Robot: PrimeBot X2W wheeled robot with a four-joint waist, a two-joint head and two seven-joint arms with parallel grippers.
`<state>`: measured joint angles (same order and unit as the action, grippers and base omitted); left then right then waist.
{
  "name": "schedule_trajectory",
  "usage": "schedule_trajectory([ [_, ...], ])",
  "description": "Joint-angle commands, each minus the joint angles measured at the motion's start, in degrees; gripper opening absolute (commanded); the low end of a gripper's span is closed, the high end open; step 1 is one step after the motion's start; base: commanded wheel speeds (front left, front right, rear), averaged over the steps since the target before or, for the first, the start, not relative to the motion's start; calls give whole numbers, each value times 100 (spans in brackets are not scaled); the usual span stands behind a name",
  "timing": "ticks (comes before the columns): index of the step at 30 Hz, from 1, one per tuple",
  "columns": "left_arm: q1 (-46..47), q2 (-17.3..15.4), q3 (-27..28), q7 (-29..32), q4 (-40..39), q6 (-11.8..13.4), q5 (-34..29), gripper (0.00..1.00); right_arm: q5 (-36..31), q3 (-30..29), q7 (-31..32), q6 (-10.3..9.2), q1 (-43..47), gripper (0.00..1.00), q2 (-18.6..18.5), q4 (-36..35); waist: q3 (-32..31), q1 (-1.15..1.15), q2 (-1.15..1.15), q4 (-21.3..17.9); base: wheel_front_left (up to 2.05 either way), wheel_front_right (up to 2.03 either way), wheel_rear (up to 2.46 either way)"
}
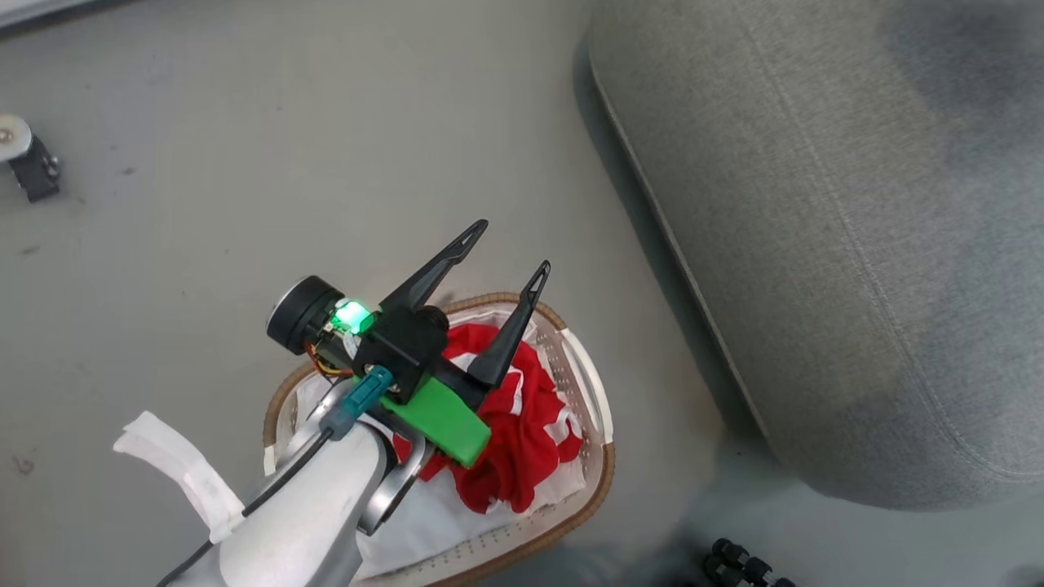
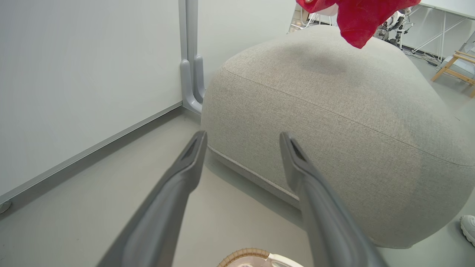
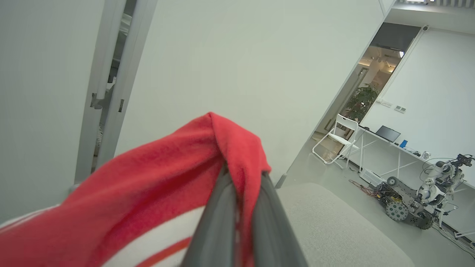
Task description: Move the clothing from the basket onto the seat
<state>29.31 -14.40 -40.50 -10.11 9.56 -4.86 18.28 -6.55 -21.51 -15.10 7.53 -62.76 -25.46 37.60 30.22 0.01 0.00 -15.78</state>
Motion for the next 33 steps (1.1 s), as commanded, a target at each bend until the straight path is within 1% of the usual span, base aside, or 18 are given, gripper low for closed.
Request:
schedule_trajectory([
  [1, 90, -85, 30, 37, -89, 41, -23, 100, -97, -31, -10, -8, -125, 0, 49, 56, 663, -1, 0, 369, 0, 0, 0],
  [4, 27, -178, 20, 115, -237, 91, -49, 100, -251, -98, -10, -8, -228, 0, 202, 229, 814, -1, 0, 376, 0, 0, 0],
  [9, -50, -190, 12, 140, -339, 150, -6, 100, -471, -83, -10, -8, -48, 0, 462, 568, 916, -1, 0, 387, 0, 0, 0],
  [15, -15, -215, 26, 90, -309, 183, 32, 100, -617, -11, -9, -8, 309, 0, 561, 839, 902, -1, 0, 373, 0, 0, 0],
  [16, -19, -210, 25, 73, -290, 185, 37, 100, -621, -27, -9, -8, 362, 4, 558, 840, 881, -1, 0, 367, 0, 0, 0],
  [17, -27, -200, 17, 63, -258, 184, 48, 100, -637, -38, -10, -8, 444, 22, 581, 832, 845, -1, 0, 363, 0, 0, 0],
  [19, -35, -156, -25, 12, -197, 156, 66, 100, -556, -78, -9, -8, 635, 47, 659, 771, 752, -1, 0, 381, 0, 0, 0],
  [20, -25, -142, -48, -19, -166, 138, 57, 100, -537, -74, -6, -8, 746, 79, 683, 759, 709, -1, 0, 389, 0, 0, 0],
  [21, -28, -109, -51, -59, -118, 121, 97, 100, -534, -68, -6, -8, 877, 99, 696, 712, 647, -1, 0, 397, 0, 0, 0],
  [26, -8, -9, -39, -216, 93, 83, 173, 100, -362, -39, -6, -8, 1420, 100, 821, 597, 304, -1, 0, 435, 0, 0, 0],
  [33, -161, 181, 107, -428, 451, 72, 401, 100, -206, 275, -6, -8, 2010, 100, 846, 494, -406, -1, 0, 521, 0, 0, 0],
])
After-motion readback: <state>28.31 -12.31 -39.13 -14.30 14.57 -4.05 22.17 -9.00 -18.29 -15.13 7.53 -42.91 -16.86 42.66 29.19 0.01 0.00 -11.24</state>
